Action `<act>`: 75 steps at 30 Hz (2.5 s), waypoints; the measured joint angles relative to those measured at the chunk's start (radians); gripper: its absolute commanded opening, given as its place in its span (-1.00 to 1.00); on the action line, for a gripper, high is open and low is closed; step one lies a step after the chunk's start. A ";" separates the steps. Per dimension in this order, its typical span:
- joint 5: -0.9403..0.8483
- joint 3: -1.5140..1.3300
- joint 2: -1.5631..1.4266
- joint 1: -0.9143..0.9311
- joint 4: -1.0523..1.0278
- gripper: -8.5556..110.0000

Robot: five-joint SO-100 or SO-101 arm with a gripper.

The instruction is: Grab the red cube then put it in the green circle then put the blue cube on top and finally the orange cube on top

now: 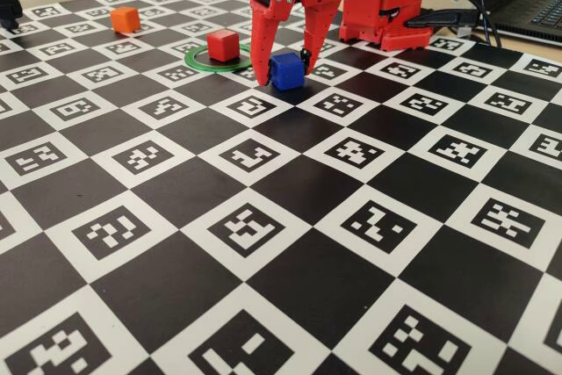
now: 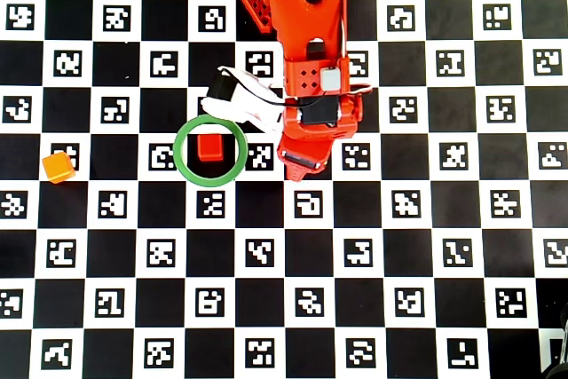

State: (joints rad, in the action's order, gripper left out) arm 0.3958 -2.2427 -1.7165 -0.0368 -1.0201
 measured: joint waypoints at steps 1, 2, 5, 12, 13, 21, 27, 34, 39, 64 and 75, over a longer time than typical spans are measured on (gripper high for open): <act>0.000 0.000 0.000 0.000 0.000 -0.56; 0.000 0.000 0.000 0.000 0.000 -0.58; -0.002 0.000 0.000 0.002 0.006 -0.68; 0.021 0.000 0.000 0.009 0.012 -0.72; 0.025 0.003 0.000 0.009 0.000 -0.73; -0.015 0.123 0.000 0.009 -0.172 -0.77; -0.040 0.239 -0.012 0.034 -0.310 -0.78; -0.106 0.353 -0.058 0.087 -0.420 -0.79; -0.183 0.411 -0.060 0.143 -0.502 -0.80; -0.807 0.506 -0.060 0.456 -0.523 -0.80; -0.954 0.491 -0.060 0.549 -0.440 -0.80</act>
State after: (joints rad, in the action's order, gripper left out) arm -0.5584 -1.7518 -1.7763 0.5123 -1.4603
